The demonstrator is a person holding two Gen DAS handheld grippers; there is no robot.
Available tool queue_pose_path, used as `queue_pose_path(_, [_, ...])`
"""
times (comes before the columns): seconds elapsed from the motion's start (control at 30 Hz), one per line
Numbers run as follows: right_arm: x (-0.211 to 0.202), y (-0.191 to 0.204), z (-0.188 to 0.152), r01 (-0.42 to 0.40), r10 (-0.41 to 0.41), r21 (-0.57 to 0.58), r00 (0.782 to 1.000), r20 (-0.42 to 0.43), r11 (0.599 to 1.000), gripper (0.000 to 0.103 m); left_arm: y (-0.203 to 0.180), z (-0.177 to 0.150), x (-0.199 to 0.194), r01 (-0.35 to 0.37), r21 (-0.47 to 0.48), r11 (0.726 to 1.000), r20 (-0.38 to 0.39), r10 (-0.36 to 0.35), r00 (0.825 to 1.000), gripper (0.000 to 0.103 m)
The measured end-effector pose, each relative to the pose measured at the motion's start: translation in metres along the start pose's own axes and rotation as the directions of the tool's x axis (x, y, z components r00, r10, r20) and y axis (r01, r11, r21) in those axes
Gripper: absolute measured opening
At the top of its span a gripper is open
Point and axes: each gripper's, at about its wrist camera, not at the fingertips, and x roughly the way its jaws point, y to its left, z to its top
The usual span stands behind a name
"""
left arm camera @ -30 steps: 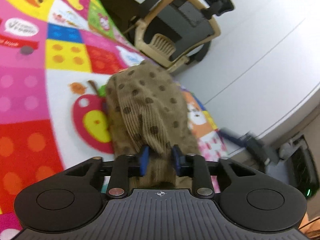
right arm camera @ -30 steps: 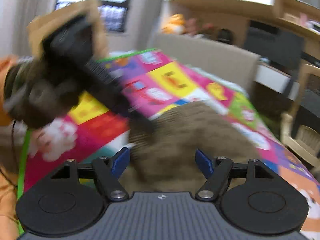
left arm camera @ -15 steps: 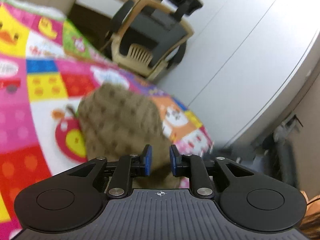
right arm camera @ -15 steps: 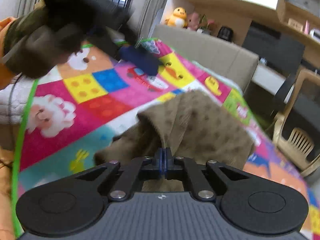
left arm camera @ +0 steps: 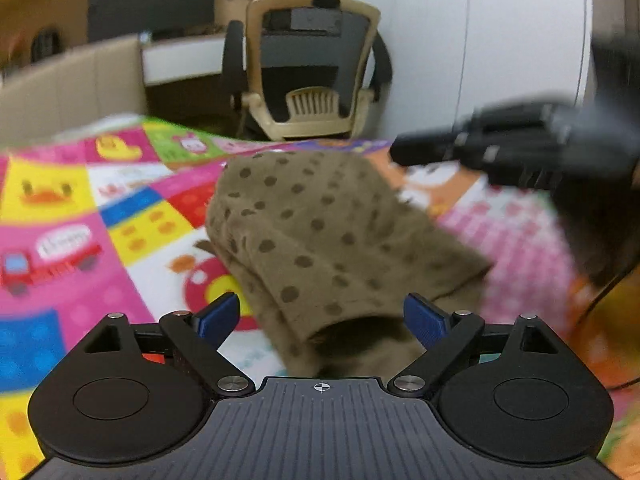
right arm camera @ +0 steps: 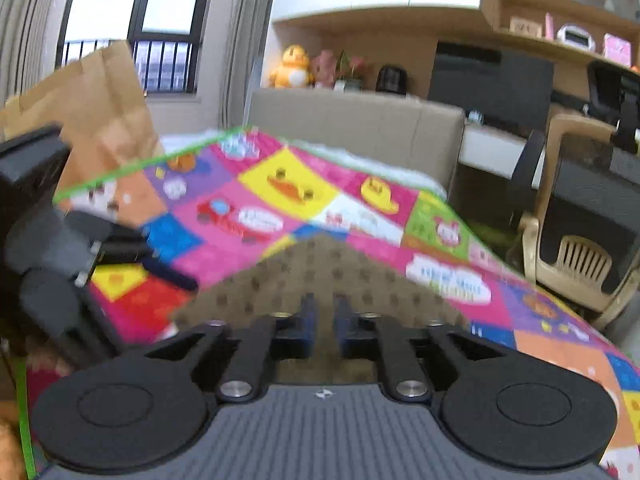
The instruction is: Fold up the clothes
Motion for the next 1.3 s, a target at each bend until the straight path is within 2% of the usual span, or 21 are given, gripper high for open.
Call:
queue_pose_path(0.03, [0.001,0.002,-0.003,0.005,-0.005,-0.017,1.000,-0.013,1.000,0.066,0.001,-0.001,0.004,-0.002,0.001,1.000,-0.005,0.002,1.000,0.091])
queue_pose_path(0.07, [0.002,0.004,-0.006,0.009,-0.010,-0.034,1.000,-0.025,0.999,0.070,0.004,-0.003,0.006,0.013,-0.016,1.000,-0.009,-0.013,1.000,0.091])
queue_pose_path(0.2, [0.006,0.012,-0.019,0.031,-0.039,-0.108,0.996,-0.075,0.994,0.070,0.015,-0.008,0.001,0.044,-0.060,0.997,0.009,-0.043,0.999,0.091])
queue_pose_path(0.27, [0.015,0.022,-0.027,0.092,-0.107,-0.176,0.991,-0.078,0.980,0.070,0.016,-0.011,-0.003,0.068,-0.050,0.996,0.012,-0.068,0.998,0.091])
queue_pose_path(0.3, [0.018,0.022,-0.027,0.126,-0.140,-0.185,0.988,-0.065,0.975,0.061,0.015,-0.013,-0.005,0.080,-0.040,0.996,0.006,-0.080,0.997,0.092])
queue_pose_path(0.33, [0.018,0.019,-0.025,0.164,-0.175,-0.168,0.983,-0.053,0.972,0.035,0.014,-0.017,-0.006,0.086,-0.025,0.996,-0.004,-0.086,0.996,0.092])
queue_pose_path(0.37, [0.018,0.014,-0.022,0.200,-0.207,-0.144,0.977,-0.040,0.969,0.027,0.012,-0.019,-0.007,0.080,-0.013,0.997,-0.014,-0.080,0.997,0.093])
queue_pose_path(0.43, [0.013,0.002,-0.015,0.242,-0.244,-0.082,0.970,-0.019,0.967,0.025,0.009,-0.022,-0.009,0.054,-0.001,0.999,-0.026,-0.054,0.998,0.093])
queue_pose_path(0.5, [0.013,0.005,-0.016,0.222,-0.226,-0.101,0.973,-0.035,0.970,0.026,0.011,-0.017,-0.008,0.004,-0.022,1.000,-0.002,-0.004,1.000,0.093])
queue_pose_path(0.6, [0.012,0.008,-0.018,0.199,-0.207,-0.126,0.977,-0.054,0.972,0.040,0.016,-0.004,-0.003,-0.085,-0.045,0.995,0.044,0.087,0.995,0.093])
queue_pose_path(0.63, [0.010,0.007,-0.014,0.216,-0.222,-0.127,0.974,-0.036,0.968,0.042,0.018,0.000,0.000,-0.112,-0.049,0.993,0.057,0.114,0.992,0.093])
queue_pose_path(0.7, [0.007,0.005,-0.006,0.251,-0.253,-0.129,0.967,-0.001,0.959,0.041,0.019,0.007,0.004,-0.116,-0.054,0.992,0.069,0.120,0.990,0.092])
queue_pose_path(0.77, [0.004,0.003,0.002,0.285,-0.283,-0.129,0.958,0.034,0.950,0.021,0.017,0.012,0.007,-0.102,-0.054,0.993,0.076,0.106,0.991,0.091])
queue_pose_path(0.8, [0.003,0.003,0.005,0.302,-0.298,-0.129,0.953,0.051,0.944,0.007,0.014,0.013,0.008,-0.085,-0.049,0.995,0.077,0.089,0.993,0.091])
queue_pose_path(0.9, [-0.002,0.000,0.017,0.353,-0.342,-0.126,0.934,0.104,0.927,0.004,0.003,0.014,0.008,-0.037,-0.027,0.999,0.084,0.040,0.996,0.094])
queue_pose_path(0.97, [-0.010,-0.007,0.029,0.382,-0.365,-0.119,0.920,0.143,0.916,0.004,-0.007,0.013,0.007,-0.032,0.000,0.999,0.089,0.032,0.996,0.094])
queue_pose_path(1.0, [-0.015,-0.010,0.035,0.394,-0.374,-0.117,0.913,0.163,0.912,0.004,-0.009,0.014,0.008,-0.059,0.008,0.998,0.093,0.058,0.994,0.094])
queue_pose_path(1.13, [-0.018,-0.012,0.042,0.409,-0.382,-0.144,0.906,0.181,0.901,0.004,-0.003,0.024,0.012,-0.194,-0.007,0.981,0.120,0.193,0.974,0.093])
queue_pose_path(1.2, [-0.017,-0.012,0.042,0.403,-0.377,-0.150,0.909,0.175,0.903,0.003,0.009,0.029,0.005,-0.245,-0.027,0.969,0.134,0.247,0.960,0.079])
queue_pose_path(1.3, [-0.021,-0.011,0.041,0.374,-0.350,-0.144,0.922,0.167,0.916,0.003,0.029,0.033,-0.017,-0.316,-0.058,0.947,0.165,0.322,0.932,0.076])
